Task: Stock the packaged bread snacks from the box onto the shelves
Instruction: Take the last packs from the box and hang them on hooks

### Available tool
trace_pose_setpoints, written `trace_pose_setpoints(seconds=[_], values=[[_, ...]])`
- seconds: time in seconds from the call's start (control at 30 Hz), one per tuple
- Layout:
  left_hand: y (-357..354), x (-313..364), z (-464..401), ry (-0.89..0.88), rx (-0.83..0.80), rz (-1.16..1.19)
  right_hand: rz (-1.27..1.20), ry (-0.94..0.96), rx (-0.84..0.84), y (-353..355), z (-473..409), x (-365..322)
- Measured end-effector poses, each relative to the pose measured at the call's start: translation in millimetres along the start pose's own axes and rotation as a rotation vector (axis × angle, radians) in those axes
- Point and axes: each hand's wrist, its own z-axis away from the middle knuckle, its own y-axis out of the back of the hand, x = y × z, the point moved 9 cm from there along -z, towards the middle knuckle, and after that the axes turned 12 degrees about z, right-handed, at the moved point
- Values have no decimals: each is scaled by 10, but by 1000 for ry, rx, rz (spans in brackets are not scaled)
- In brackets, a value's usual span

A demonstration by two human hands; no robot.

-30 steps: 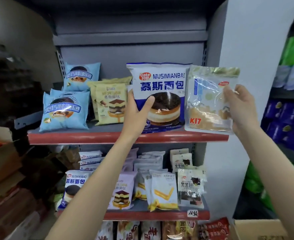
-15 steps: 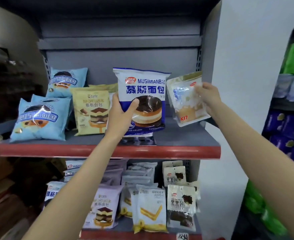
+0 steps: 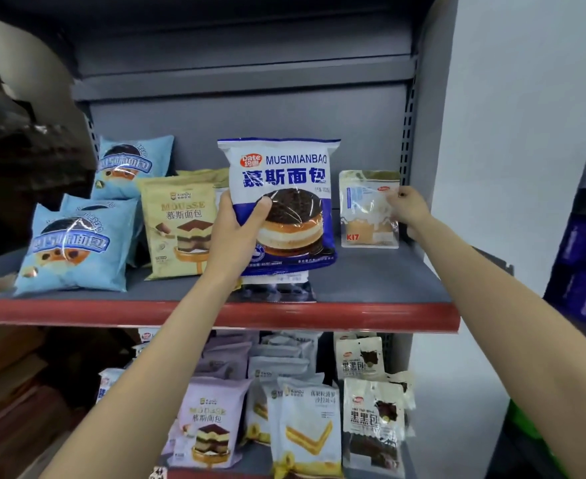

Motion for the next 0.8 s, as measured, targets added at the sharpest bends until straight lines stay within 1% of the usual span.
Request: trace_pose_setpoints(seconds=[0.07,0.17,0.23,0.3,0.37,0.43,0.5,0.53,0.67,0.73,0.8], values=[[-12,1,0,-2,-8,4,-4,7,-53,-42,92,13],[-21,2,9,0,-15,18,17,90,-115,-70,299,-123],[-26,10,17,5,-12,34,-4,156,-96,-2,515,-269],[-22,24,32,17,-3,52,-129,193,-71,87,833,-417],[-20,48,81,25,-5,73,-271,306,-92,123,1252,-639],[-19,108,181,7,-30,85,-303,433,-160,70,1703,-867],[-8,184,326,-17,-81,85,-304,511,-228,-22,2105,-1035],[19,214,412,-22,-107,94,-286,535,-232,-60,2265,-1091],[420,212,720,31,-151,180,-177,557,-178,-268,2711,-1170],[752,133,892,76,-181,161,-180,552,-207,-498,2924,-1133],[1119,13,1095,142,-227,90,-203,514,-263,-812,3178,-1033]])
